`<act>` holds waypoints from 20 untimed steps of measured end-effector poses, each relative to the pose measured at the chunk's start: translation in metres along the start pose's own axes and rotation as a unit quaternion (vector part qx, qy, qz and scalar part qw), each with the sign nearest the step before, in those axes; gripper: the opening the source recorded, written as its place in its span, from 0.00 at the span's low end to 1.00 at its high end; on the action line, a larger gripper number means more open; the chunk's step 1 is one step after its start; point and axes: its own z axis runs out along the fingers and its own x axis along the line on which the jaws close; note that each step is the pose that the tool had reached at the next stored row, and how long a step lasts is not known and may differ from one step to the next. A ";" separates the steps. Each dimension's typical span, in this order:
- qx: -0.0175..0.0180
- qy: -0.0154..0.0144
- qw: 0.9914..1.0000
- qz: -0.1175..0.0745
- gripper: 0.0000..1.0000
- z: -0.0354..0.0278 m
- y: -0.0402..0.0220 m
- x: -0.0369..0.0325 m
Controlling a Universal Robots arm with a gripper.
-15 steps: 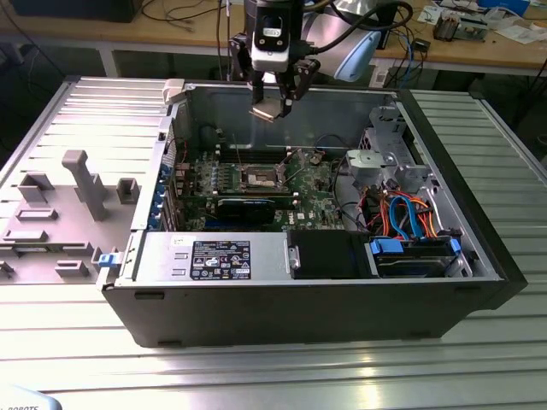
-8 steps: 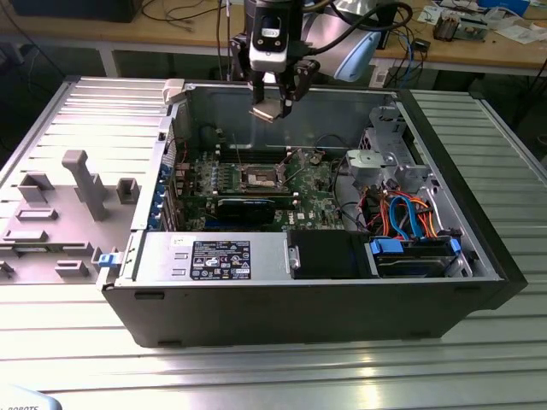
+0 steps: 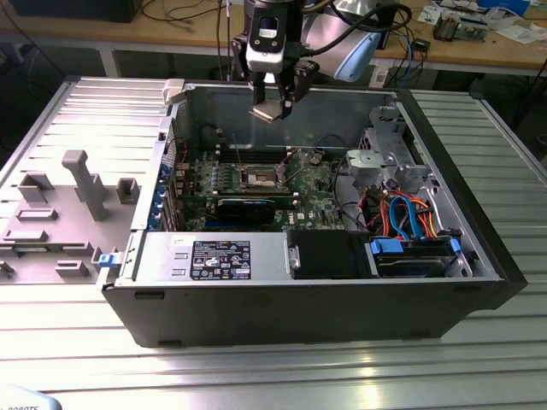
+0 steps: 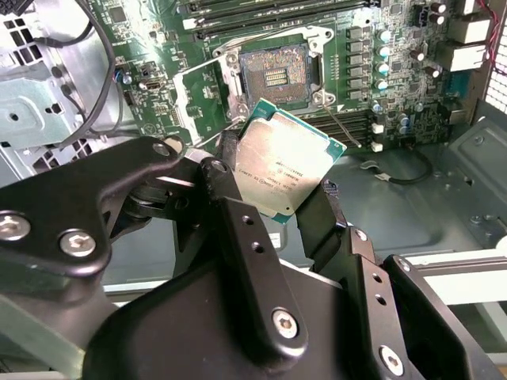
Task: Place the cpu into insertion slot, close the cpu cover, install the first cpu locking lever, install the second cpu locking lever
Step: 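Place the cpu into insertion slot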
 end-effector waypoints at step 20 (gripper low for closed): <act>-0.001 -0.004 0.999 0.042 0.54 0.0013 -0.0001 0.0000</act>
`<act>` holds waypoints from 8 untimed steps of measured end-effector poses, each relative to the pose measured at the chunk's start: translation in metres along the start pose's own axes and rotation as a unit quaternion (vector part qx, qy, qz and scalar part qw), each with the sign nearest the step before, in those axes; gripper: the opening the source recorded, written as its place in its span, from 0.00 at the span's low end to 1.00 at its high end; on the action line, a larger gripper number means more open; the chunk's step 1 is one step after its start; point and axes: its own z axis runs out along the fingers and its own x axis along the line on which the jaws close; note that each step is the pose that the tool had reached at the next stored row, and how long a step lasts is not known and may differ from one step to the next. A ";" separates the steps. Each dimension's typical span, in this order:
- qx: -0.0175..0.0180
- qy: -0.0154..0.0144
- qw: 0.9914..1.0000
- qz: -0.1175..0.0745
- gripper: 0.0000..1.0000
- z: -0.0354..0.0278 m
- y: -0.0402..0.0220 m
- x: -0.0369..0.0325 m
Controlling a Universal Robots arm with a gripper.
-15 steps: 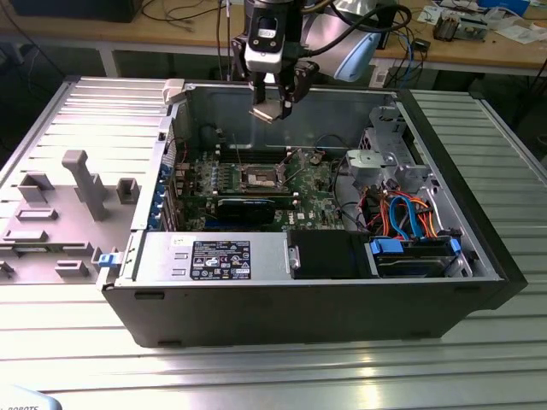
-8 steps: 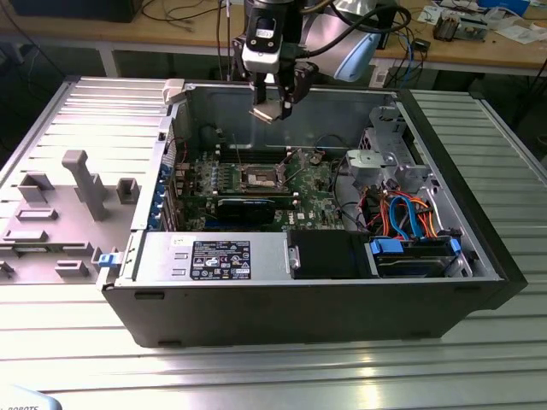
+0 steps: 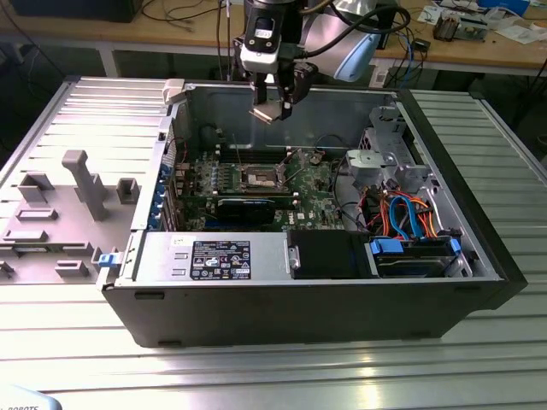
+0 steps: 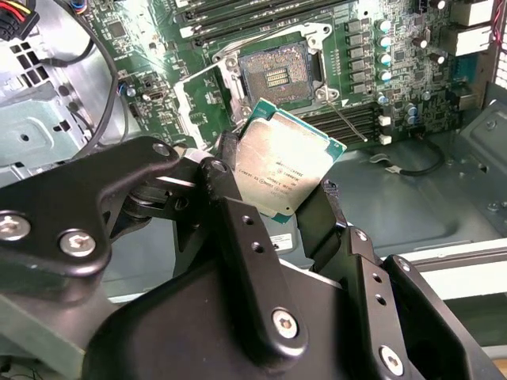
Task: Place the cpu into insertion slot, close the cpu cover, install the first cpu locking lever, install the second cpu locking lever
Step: 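Place the cpu into insertion slot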
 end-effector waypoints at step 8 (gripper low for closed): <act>0.000 -0.002 1.000 0.020 0.54 0.0005 0.0000 0.0000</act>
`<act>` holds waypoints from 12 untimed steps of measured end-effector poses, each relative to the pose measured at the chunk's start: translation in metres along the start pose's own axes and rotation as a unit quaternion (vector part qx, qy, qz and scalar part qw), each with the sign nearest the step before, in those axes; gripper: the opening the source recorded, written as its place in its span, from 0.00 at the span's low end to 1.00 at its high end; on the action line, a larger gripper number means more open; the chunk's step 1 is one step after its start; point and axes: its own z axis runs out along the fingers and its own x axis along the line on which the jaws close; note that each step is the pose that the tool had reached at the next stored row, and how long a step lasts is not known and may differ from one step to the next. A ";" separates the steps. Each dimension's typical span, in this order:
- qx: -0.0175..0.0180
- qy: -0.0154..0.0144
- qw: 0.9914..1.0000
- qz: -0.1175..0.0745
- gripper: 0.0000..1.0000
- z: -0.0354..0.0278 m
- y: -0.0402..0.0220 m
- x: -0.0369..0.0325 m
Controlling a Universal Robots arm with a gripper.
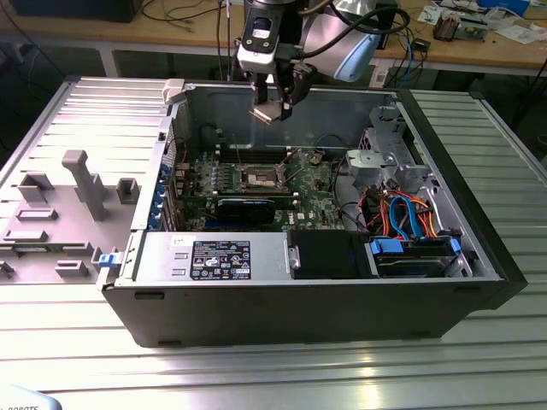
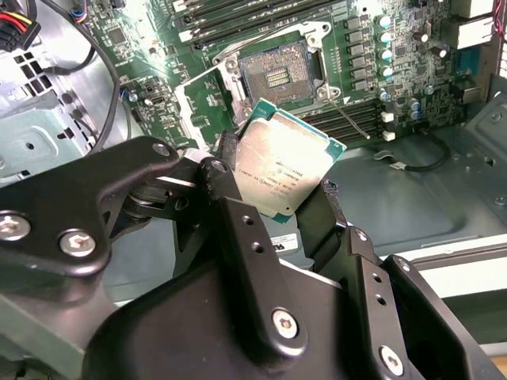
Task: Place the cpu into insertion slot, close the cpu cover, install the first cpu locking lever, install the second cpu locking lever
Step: 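Place the cpu into insertion slot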
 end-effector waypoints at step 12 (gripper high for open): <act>0.000 -0.004 0.999 0.041 0.54 0.0009 -0.0001 0.0000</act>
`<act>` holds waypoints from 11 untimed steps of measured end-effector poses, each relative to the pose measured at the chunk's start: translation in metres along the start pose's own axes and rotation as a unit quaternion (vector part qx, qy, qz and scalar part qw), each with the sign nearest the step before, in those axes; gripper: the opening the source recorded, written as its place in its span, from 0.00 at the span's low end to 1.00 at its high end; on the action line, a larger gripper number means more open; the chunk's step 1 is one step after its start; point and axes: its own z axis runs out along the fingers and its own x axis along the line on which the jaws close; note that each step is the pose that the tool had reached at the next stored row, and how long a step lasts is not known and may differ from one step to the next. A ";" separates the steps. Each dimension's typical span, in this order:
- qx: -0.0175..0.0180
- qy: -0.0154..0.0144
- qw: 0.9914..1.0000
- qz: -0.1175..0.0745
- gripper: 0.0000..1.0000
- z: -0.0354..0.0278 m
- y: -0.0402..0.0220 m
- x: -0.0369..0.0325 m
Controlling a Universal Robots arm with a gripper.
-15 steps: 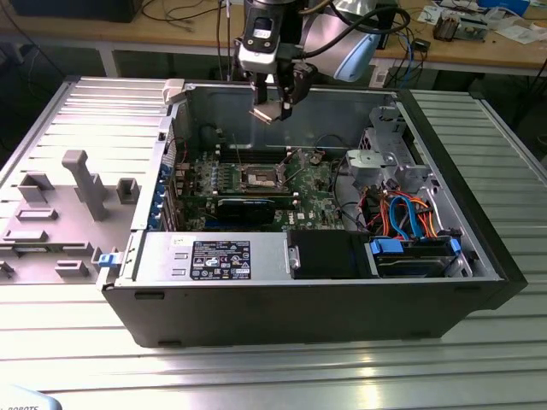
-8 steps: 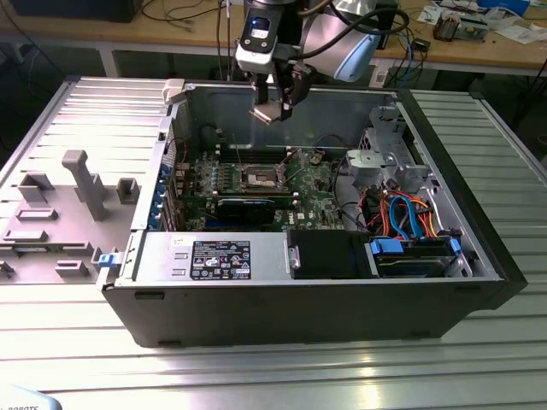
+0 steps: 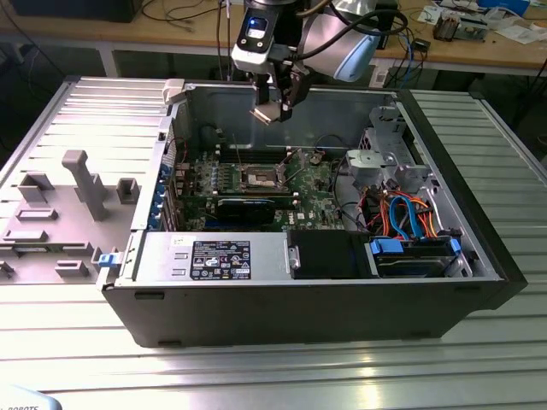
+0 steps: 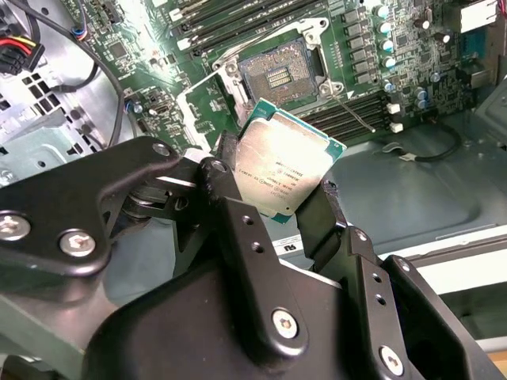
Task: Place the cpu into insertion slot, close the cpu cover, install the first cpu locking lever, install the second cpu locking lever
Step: 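Place the cpu into insertion slot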
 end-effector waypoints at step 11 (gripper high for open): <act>-0.001 -0.005 0.999 0.051 0.54 0.0022 -0.0002 0.0000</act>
